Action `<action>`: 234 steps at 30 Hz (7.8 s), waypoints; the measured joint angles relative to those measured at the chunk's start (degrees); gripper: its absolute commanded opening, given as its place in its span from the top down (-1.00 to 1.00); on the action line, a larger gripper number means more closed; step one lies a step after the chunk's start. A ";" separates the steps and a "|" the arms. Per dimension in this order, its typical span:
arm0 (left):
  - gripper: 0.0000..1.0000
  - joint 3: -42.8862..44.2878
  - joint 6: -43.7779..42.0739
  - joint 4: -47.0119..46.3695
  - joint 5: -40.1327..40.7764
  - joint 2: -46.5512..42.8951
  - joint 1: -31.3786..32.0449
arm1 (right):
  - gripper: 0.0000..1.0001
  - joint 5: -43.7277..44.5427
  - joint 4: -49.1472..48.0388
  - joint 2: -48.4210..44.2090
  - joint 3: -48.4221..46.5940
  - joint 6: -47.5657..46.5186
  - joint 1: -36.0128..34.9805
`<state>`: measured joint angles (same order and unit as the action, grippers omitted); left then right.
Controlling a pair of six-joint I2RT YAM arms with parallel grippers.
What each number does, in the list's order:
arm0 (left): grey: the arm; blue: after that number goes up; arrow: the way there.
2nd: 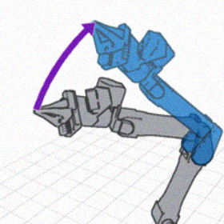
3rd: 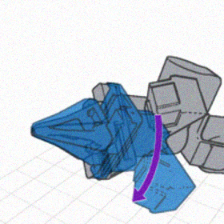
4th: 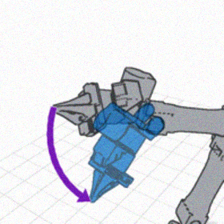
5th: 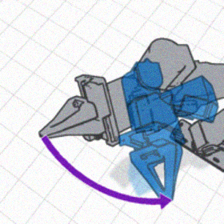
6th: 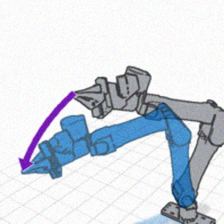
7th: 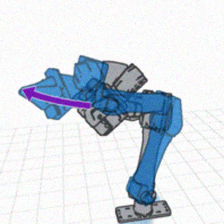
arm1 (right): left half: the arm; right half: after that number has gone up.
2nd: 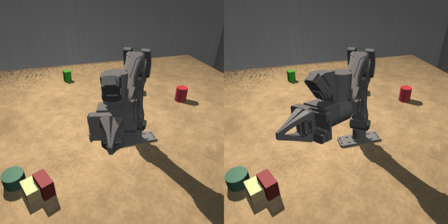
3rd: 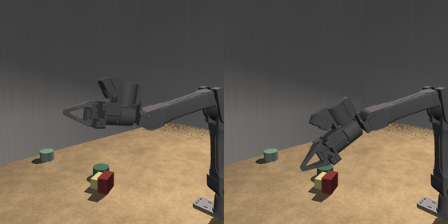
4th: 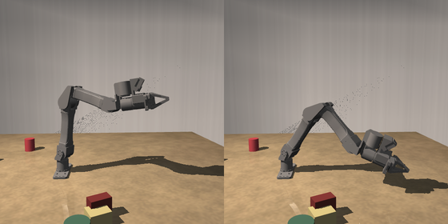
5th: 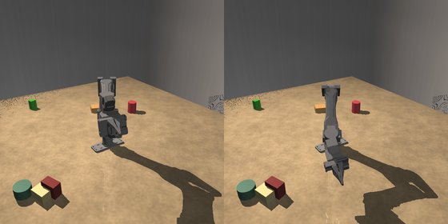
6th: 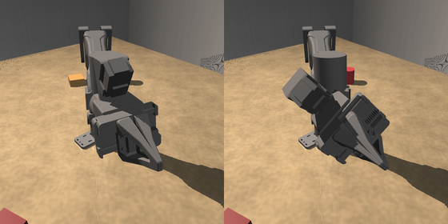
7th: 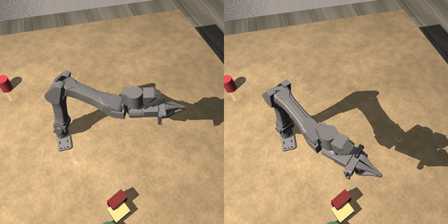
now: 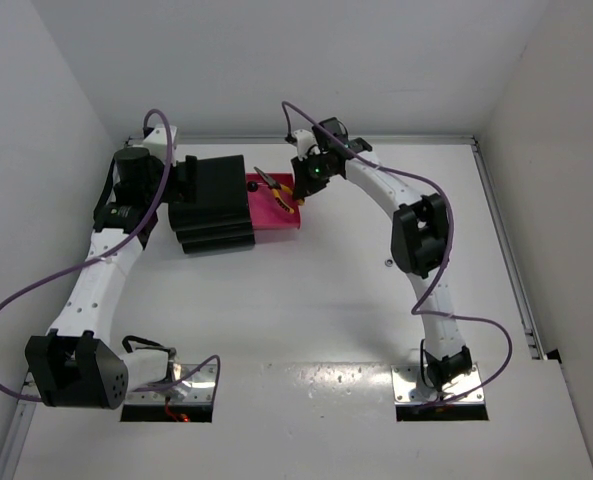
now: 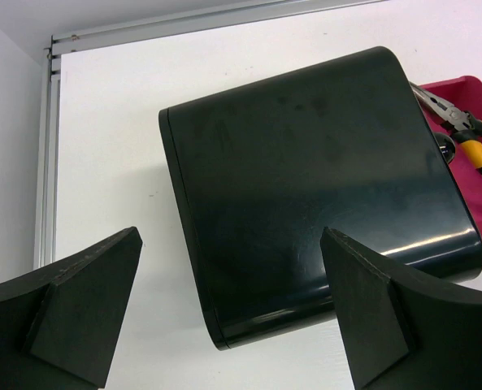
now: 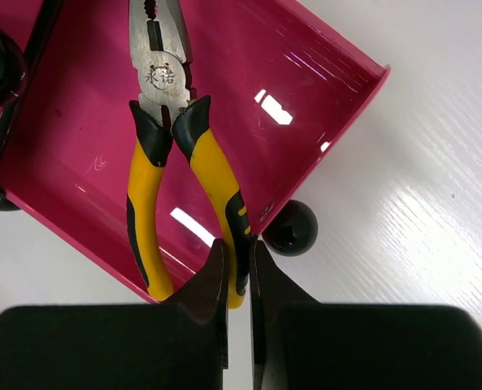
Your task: Sort the tools into containers
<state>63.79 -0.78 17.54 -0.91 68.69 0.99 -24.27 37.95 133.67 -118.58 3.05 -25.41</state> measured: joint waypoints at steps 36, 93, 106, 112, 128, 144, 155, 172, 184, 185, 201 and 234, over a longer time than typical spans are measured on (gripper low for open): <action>-0.98 0.02 0.02 0.00 -0.61 1.38 -0.02 | 0.32 3.10 2.43 2.64 -2.67 -4.66 -3.80; -0.98 3.85 6.95 4.50 -1.11 15.30 -15.61 | 0.15 0.74 -18.99 0.15 18.95 25.33 6.86; -0.98 3.85 5.33 3.80 -2.05 19.21 -16.33 | 0.15 -3.30 -24.37 0.15 18.93 28.28 7.19; -0.98 3.85 4.35 3.78 -2.51 20.52 -16.48 | 0.15 -6.84 -27.58 0.15 17.92 29.64 4.50; -0.98 2.29 0.42 3.96 -5.81 21.88 -15.98 | 0.10 -11.17 -30.49 1.57 10.49 31.74 -2.12; -0.98 7.52 -0.68 3.58 -13.44 30.45 -15.72 | 0.10 -12.22 -34.47 1.38 19.26 33.51 -4.07; -0.98 9.88 -1.81 3.98 -15.76 32.92 -15.45 | 0.10 -12.46 -37.42 -4.42 29.35 35.89 -5.53; -0.98 11.80 -0.79 1.84 -14.27 34.62 -14.91 | 0.01 -10.43 -42.27 -10.93 36.59 36.79 -6.97; -0.98 10.45 -0.50 1.53 -11.85 12.24 -16.00 | -0.13 -18.23 -37.42 -31.65 43.25 21.49 -0.96; -0.98 11.80 -2.12 3.19 -13.70 10.91 -15.96 | -0.13 -18.86 -37.24 -31.67 43.43 18.84 0.37; -0.98 13.92 -10.16 17.81 -22.40 9.49 -2.71 | -0.13 -22.45 -12.68 -16.37 22.86 -42.40 3.52; -0.98 7.04 -7.56 9.79 -14.32 13.51 2.40 | -0.38 -19.76 -13.31 -2.29 3.26 -41.29 -3.15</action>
<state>70.83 -8.34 27.33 -15.22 82.19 3.40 -44.03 24.64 131.37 -115.33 -38.24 -28.56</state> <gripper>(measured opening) 0.990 0.688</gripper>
